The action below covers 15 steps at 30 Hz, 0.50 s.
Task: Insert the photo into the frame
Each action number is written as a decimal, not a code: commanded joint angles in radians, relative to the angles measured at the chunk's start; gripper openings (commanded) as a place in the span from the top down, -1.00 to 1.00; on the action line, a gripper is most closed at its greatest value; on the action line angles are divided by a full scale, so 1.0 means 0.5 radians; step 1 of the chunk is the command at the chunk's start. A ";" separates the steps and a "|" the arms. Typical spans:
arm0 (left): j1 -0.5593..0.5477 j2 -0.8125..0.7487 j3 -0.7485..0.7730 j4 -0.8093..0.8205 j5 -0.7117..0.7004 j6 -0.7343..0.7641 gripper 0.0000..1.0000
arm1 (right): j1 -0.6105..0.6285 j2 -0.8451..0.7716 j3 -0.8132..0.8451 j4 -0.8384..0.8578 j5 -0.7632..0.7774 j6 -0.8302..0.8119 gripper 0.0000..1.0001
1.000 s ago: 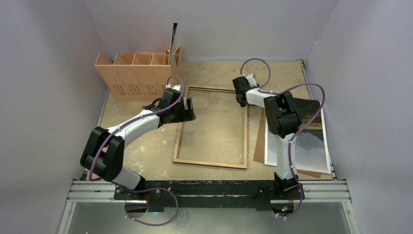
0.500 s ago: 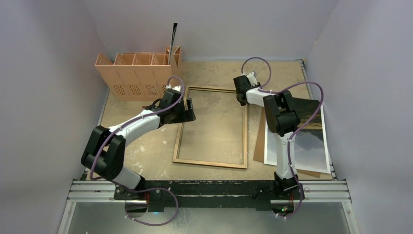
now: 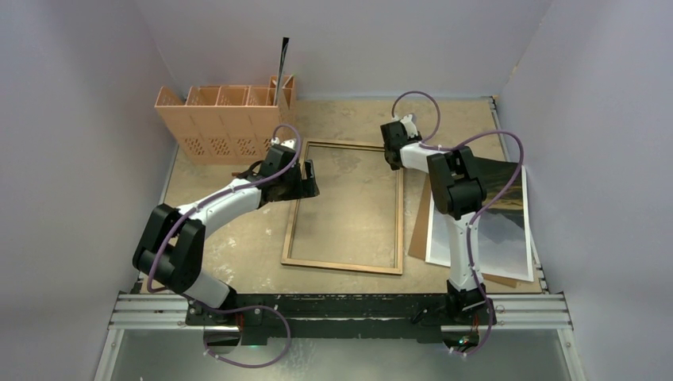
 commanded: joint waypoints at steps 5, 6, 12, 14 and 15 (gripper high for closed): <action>0.006 0.025 -0.009 0.072 0.059 -0.002 -0.59 | -0.021 -0.043 0.049 0.066 0.022 0.066 1.00; 0.008 0.023 -0.009 0.079 0.067 -0.002 -0.59 | -0.020 -0.061 0.049 0.068 0.025 0.072 1.00; 0.005 0.029 -0.016 0.143 0.201 0.000 -0.59 | 0.000 -0.199 0.091 0.007 0.023 0.095 1.00; 0.001 0.033 -0.024 0.194 0.276 -0.008 -0.59 | 0.000 -0.246 0.105 -0.043 0.007 0.121 1.00; -0.004 0.034 -0.028 0.226 0.306 -0.014 -0.59 | 0.002 -0.272 0.111 -0.066 -0.005 0.122 1.00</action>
